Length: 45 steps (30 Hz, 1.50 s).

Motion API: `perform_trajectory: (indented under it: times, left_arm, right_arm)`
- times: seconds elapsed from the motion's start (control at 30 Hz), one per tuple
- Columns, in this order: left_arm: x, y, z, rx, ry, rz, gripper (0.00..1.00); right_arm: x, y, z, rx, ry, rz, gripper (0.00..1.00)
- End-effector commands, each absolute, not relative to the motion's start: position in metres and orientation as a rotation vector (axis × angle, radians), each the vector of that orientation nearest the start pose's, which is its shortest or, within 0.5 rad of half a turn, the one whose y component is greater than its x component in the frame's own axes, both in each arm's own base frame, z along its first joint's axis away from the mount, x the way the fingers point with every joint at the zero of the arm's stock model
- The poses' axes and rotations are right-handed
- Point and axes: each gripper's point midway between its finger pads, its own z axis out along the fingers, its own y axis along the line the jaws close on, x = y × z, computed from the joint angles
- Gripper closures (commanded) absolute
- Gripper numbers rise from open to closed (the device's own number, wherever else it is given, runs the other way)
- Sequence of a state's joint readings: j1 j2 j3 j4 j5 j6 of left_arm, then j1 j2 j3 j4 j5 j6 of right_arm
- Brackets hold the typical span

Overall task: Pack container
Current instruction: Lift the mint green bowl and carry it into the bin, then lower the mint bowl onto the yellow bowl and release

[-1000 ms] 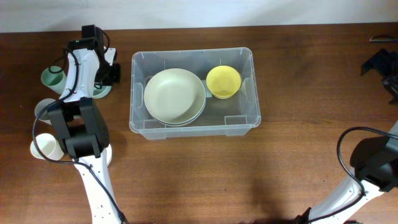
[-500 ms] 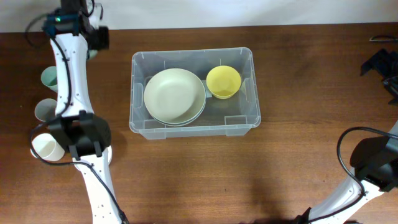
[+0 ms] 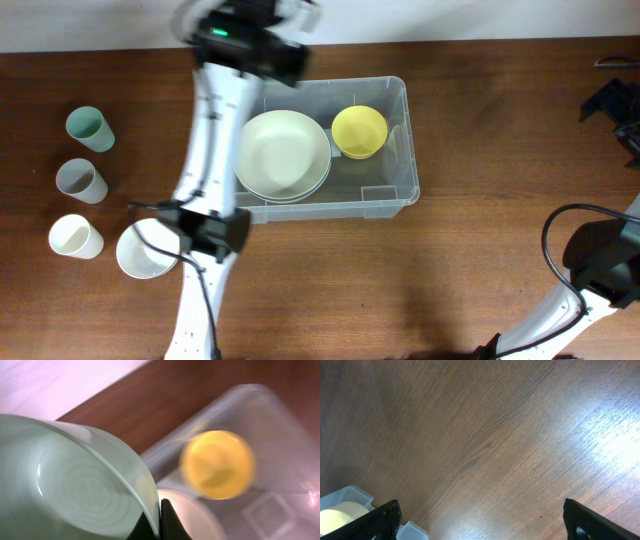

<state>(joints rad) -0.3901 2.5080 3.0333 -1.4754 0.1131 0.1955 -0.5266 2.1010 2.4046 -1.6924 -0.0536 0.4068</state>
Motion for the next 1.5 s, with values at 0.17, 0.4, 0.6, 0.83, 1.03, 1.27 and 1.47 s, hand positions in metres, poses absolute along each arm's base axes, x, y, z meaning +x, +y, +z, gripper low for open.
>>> perform_trajectory:
  times: [0.17,0.4,0.6,0.83,1.03,1.27,1.47]
  left_arm:
    - [0.478,-0.302,0.233,0.955,2.353,-0.220,0.99]
    - [0.466,-0.330,0.170,1.044,2.464,-0.296,0.99]
    - [0.461,-0.341,0.129,1.077,2.537,-0.333,0.99]
    - [0.455,-0.351,0.114,1.107,2.554,-0.369,0.99]
    - [0.455,-0.352,0.098,1.116,2.579,-0.365,0.99]
    - [0.454,-0.352,0.091,1.120,2.591,-0.363,0.99]
    - [0.454,-0.351,0.091,1.120,2.592,-0.363,0.88]
  right_arm:
    - [0.362,-0.198,0.232,1.310,2.647,0.066,0.01]
    - [0.362,-0.198,0.232,1.310,2.648,0.066,0.01]
    - [0.362,-0.198,0.232,1.310,2.648,0.066,0.01]
    - [0.362,-0.198,0.232,1.310,2.648,0.066,0.01]
    - [0.362,-0.198,0.232,1.310,2.648,0.066,0.01]
    - [0.362,-0.198,0.232,1.310,2.648,0.066,0.01]
    - [0.362,-0.198,0.232,1.310,2.648,0.066,0.01]
